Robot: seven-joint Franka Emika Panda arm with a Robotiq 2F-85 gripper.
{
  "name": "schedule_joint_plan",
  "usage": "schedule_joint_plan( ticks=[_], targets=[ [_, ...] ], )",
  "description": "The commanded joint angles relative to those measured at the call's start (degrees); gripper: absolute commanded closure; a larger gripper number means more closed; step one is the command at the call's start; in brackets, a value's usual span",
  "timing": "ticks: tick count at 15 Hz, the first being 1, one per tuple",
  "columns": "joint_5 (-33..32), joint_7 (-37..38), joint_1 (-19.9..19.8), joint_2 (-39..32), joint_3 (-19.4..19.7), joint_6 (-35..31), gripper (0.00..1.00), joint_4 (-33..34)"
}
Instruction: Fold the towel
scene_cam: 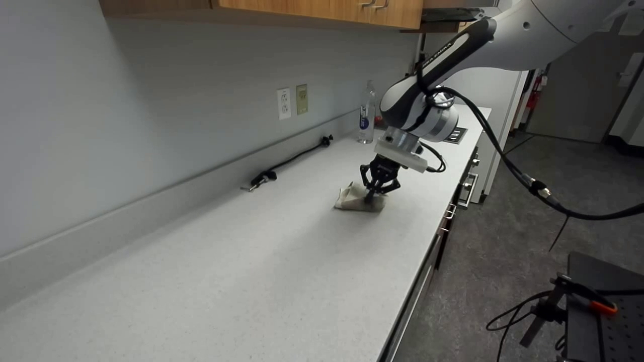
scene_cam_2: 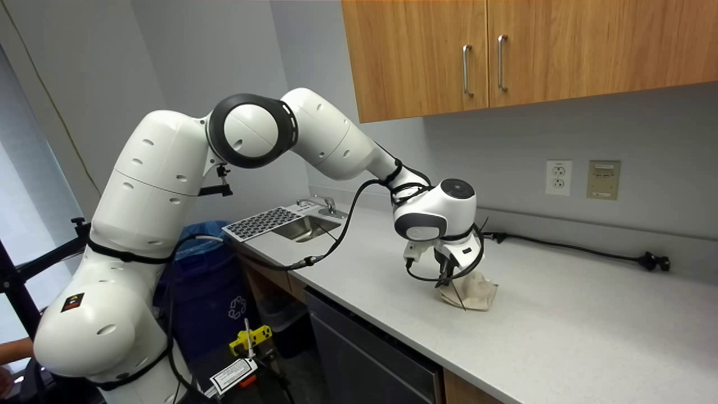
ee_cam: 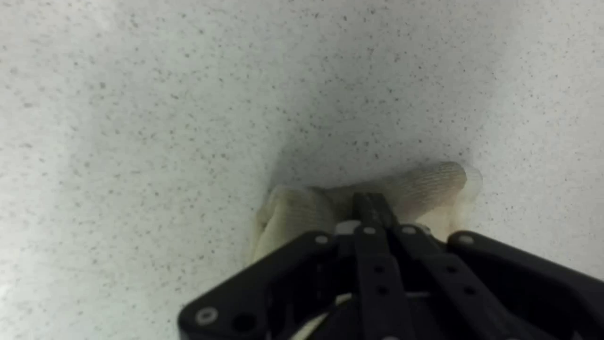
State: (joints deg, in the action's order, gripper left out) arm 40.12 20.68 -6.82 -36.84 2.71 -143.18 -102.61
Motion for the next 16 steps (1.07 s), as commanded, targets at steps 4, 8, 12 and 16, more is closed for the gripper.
schedule_joint_plan(
  ticks=[4, 8, 12, 16],
  targets=[
    [2.05, -1.60, -1.88, 0.48, -1.80, 0.88, 1.00, 0.63],
    [4.46, -3.67, -1.44, 3.51, -2.86, -1.04, 1.00, -3.25],
    [3.40, -6.50, 0.07, 10.71, -2.29, -4.54, 1.00, -10.39],
    [0.39, -8.95, 1.67, 18.76, -1.80, -4.73, 1.00, -17.98]
  ],
)
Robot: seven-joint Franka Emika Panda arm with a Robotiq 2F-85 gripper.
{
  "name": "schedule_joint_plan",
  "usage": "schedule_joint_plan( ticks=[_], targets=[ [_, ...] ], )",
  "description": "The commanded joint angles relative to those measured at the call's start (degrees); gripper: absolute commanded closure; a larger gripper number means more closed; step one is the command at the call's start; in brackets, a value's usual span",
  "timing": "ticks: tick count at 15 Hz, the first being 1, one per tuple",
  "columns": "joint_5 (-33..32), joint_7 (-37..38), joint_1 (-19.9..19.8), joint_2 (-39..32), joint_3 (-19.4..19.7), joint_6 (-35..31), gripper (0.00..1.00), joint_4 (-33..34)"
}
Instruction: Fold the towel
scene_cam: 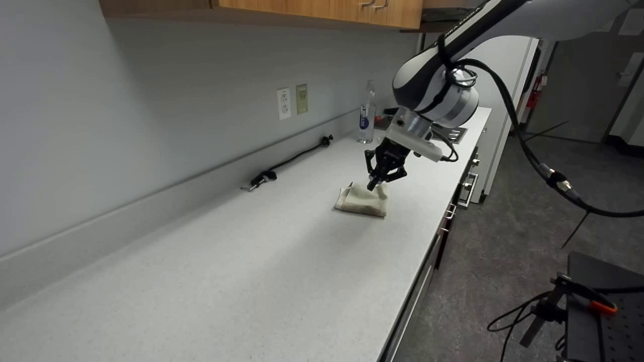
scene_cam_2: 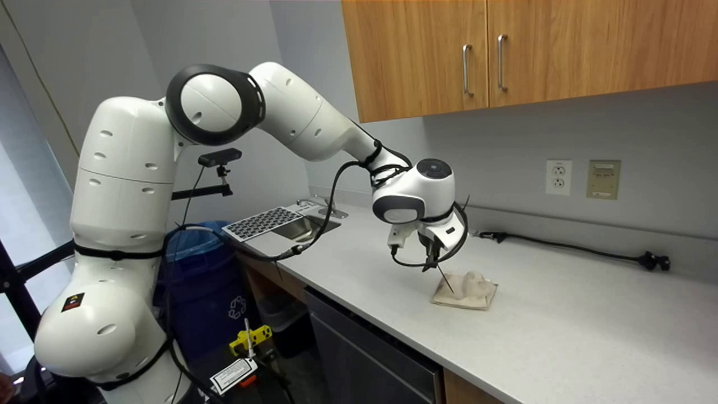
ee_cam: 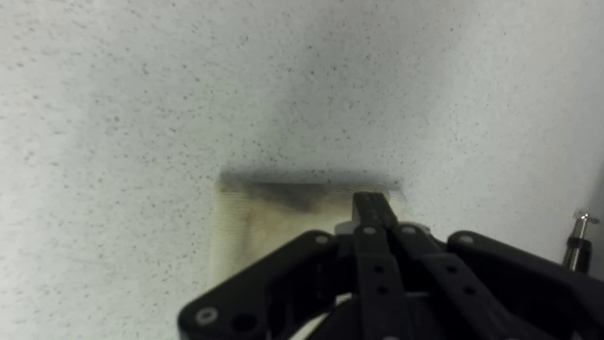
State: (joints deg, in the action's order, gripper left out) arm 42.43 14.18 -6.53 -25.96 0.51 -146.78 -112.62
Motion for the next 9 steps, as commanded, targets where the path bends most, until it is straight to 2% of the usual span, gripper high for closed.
schedule_joint_plan(
  ticks=[1, 4, 9],
  targets=[
    [-3.00, -2.89, 1.78, 9.63, 0.49, -1.25, 1.00, -9.60],
    [-10.36, -2.47, 3.51, 14.74, 1.56, -2.87, 1.00, -14.16],
    [-25.58, 2.08, 4.48, 21.15, 3.44, -11.23, 1.00, -19.14]
  ],
)
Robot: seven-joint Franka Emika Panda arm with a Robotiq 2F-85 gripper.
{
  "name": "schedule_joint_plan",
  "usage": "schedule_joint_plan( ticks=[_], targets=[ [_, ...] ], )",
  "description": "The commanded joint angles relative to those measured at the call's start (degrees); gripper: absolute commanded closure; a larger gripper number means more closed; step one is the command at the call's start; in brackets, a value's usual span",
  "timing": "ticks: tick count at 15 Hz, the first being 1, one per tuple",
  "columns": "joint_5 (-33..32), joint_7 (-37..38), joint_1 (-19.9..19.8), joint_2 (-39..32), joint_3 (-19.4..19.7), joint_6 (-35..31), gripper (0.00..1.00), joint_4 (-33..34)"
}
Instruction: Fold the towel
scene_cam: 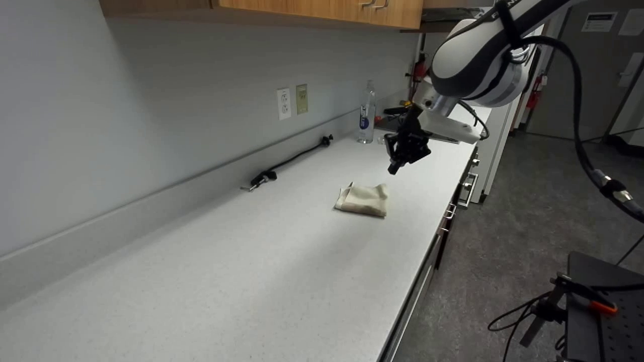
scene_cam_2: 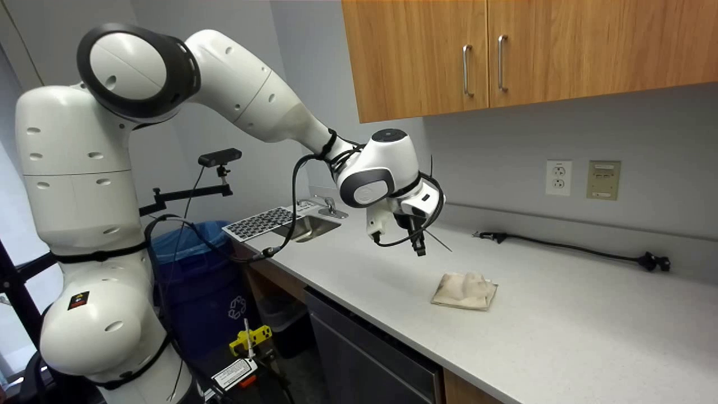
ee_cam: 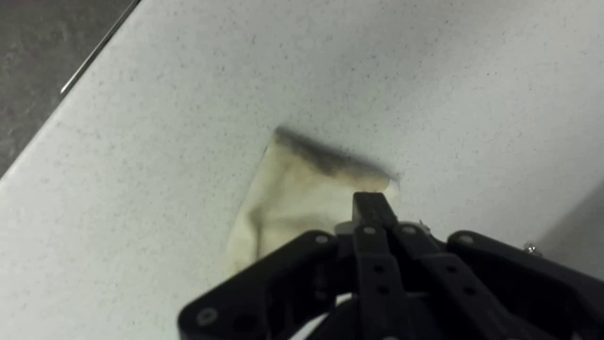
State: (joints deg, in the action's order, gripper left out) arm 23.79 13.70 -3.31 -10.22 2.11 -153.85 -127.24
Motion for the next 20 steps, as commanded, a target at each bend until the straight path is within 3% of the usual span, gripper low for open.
schedule_joint_plan(
  ticks=[1, 2, 3, 5, 13, 15, 20],
  targets=[
    [-9.43, 3.26, 1.11, 6.38, 2.16, -5.59, 1.00, -5.04],
    [-11.69, 4.30, 0.99, 6.93, 2.48, -6.64, 1.00, -5.36],
    [-13.51, 4.94, 0.85, 7.85, 2.61, -6.99, 0.74, -5.64],
    [-15.44, 4.96, 0.42, 8.91, 2.59, -7.80, 0.68, -5.82],
    [-11.47, 1.00, 0.14, 11.59, 1.45, -6.51, 0.06, -4.79],
    [-9.83, -0.30, 0.27, 11.89, 1.14, -6.20, 0.00, -4.66],
    [-5.62, -3.51, 0.61, 12.36, 0.36, -5.97, 0.00, -4.87]
  ],
)
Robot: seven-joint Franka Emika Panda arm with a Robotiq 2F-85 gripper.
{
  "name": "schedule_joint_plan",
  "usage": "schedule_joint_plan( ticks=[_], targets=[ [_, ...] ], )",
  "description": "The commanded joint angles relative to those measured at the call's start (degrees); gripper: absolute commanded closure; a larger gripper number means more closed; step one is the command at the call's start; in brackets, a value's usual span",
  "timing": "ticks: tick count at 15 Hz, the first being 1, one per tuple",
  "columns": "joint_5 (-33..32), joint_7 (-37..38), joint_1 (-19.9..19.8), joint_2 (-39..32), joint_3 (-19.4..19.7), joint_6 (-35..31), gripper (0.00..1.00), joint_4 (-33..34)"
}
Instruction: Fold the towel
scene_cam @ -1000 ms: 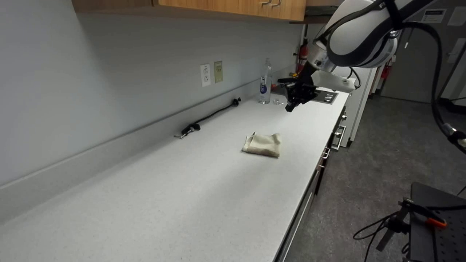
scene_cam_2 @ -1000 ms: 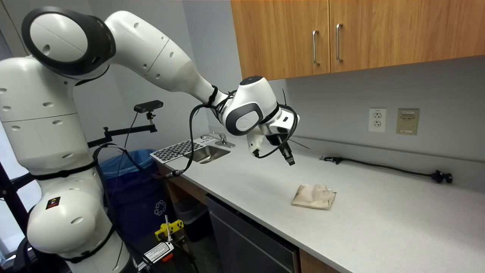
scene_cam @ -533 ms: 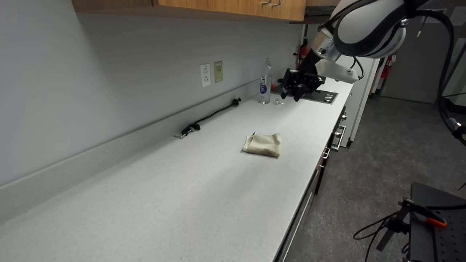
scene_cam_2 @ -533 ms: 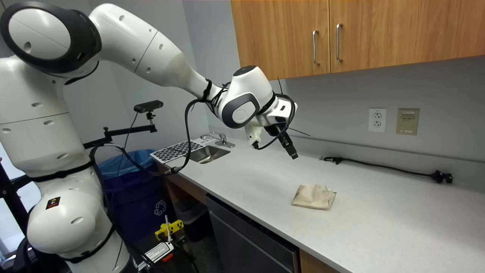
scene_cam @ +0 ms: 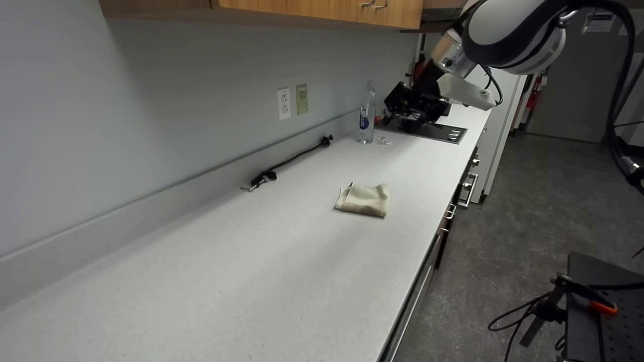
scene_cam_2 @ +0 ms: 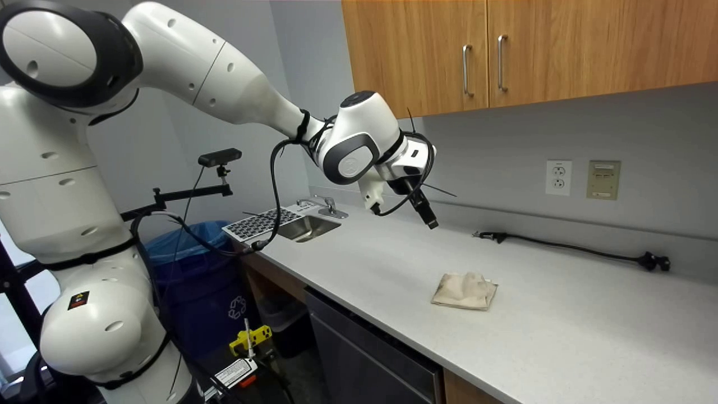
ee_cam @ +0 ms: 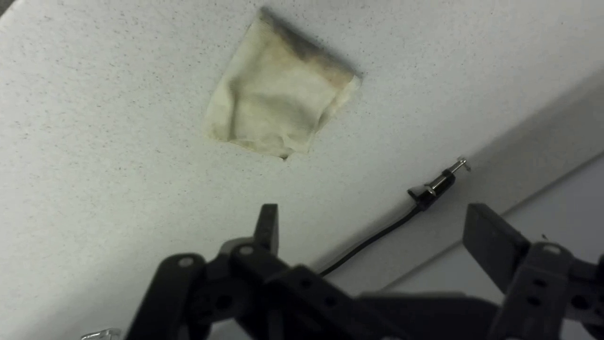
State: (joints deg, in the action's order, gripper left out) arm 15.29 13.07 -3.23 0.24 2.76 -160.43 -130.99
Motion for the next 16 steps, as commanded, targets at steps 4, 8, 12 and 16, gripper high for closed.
schedule_joint_plan(
  ticks=[4, 8, 12, 16],
  targets=[
    [1.59, -1.26, 0.32, 0.13, -0.56, 0.44, 0.00, 0.01],
    [1.62, -1.26, 0.42, 0.13, -0.65, 0.44, 0.00, -0.03],
    [1.62, -1.26, 0.42, 0.13, -0.65, 0.44, 0.00, -0.04],
    [1.62, -1.26, 0.42, 0.13, -0.65, 0.44, 0.00, -0.04]
  ],
)
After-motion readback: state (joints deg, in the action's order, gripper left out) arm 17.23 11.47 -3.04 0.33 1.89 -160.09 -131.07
